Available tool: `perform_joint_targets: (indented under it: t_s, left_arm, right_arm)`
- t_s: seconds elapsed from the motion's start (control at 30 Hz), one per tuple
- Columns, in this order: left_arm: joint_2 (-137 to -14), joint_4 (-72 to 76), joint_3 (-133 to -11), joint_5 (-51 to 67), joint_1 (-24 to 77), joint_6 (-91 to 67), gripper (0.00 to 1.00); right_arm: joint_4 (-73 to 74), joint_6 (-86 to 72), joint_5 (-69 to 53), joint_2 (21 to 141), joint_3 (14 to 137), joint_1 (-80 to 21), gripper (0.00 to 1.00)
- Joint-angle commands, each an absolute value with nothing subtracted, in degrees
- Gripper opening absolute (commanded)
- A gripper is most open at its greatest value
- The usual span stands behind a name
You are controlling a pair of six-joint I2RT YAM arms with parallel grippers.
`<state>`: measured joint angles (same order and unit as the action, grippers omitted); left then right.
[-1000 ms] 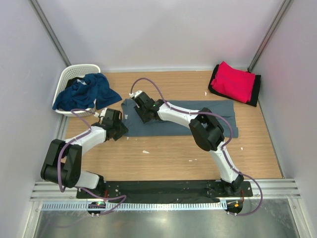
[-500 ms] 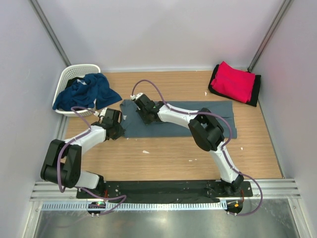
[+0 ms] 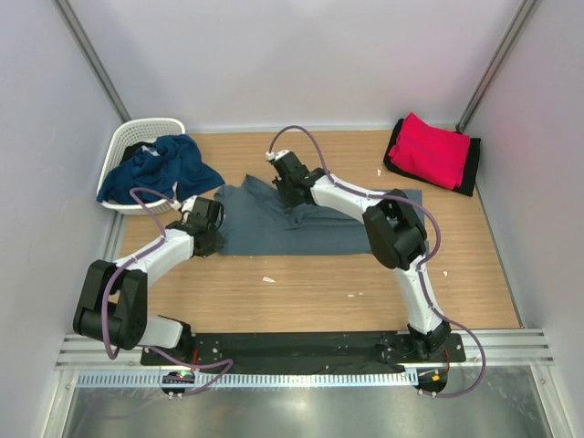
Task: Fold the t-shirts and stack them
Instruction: Fold the tshirt
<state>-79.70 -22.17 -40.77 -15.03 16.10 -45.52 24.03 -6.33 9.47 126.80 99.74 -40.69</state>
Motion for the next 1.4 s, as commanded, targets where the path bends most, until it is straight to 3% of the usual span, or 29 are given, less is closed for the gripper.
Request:
perform_joint_targets:
  t_s: [0.0, 0.53, 0.57, 0.67, 0.7, 0.77, 0.8, 0.9, 0.97, 1.0, 1.13, 1.27, 1.37]
  left_arm:
    - [-78.7, -24.3, -41.9, -17.6, 15.6, -44.2, 0.00]
    - [-79.0, -27.9, -42.1, -18.7, 15.6, -45.1, 0.00]
    - [-79.0, -28.2, -42.5, -18.9, 15.7, -45.0, 0.00]
    - [-79.0, -29.2, -43.6, -19.1, 15.6, -44.4, 0.00]
    - [-78.9, -29.4, -43.9, -19.1, 15.6, -43.9, 0.01]
    - [-78.9, -30.0, -44.3, -19.2, 15.7, -43.8, 0.05]
    - [-78.8, -30.1, -44.6, -19.5, 15.6, -43.6, 0.09]
    - [-78.2, -31.0, -45.9, -19.5, 15.6, -43.2, 0.19]
    - [-77.0, -32.9, -47.4, -19.4, 15.6, -42.2, 0.36]
    - [-76.0, -33.7, -48.2, -19.7, 15.6, -41.7, 0.51]
    - [-70.8, -37.3, -55.4, -19.5, 15.6, -40.1, 0.78]
    - [-67.2, -34.6, -57.8, -13.0, 15.7, -44.7, 0.85]
    - [-69.0, -28.0, -56.3, -10.7, 17.5, -49.6, 0.92]
  right_arm:
    - [23.3, -5.2, 8.7, 123.0, 100.5, -39.4, 0.01]
    - [23.3, 1.6, 8.7, 128.1, 105.1, -34.8, 0.02]
    - [23.3, 1.4, 8.7, 128.1, 105.2, -34.5, 0.05]
    - [23.7, 0.5, 8.3, 127.6, 104.9, -32.9, 0.23]
    - [24.4, 0.2, 8.0, 126.7, 105.0, -32.5, 0.33]
    - [25.3, -1.2, 6.7, 125.4, 105.4, -31.5, 0.42]
    - [26.3, -1.6, 6.2, 123.5, 105.6, -31.2, 0.51]
    - [27.6, -2.8, 4.9, 120.3, 105.2, -30.9, 0.57]
    - [27.8, -4.4, 1.1, 116.7, 103.5, -31.0, 0.57]
    - [27.7, -5.1, 0.7, 115.6, 102.8, -31.0, 0.57]
    - [27.4, -7.4, -0.3, 109.8, 95.5, -30.9, 0.57]
    - [27.3, -7.5, 4.7, 106.2, 89.7, -28.7, 0.62]
    - [27.3, -9.0, 7.3, 104.8, 85.2, -24.7, 0.80]
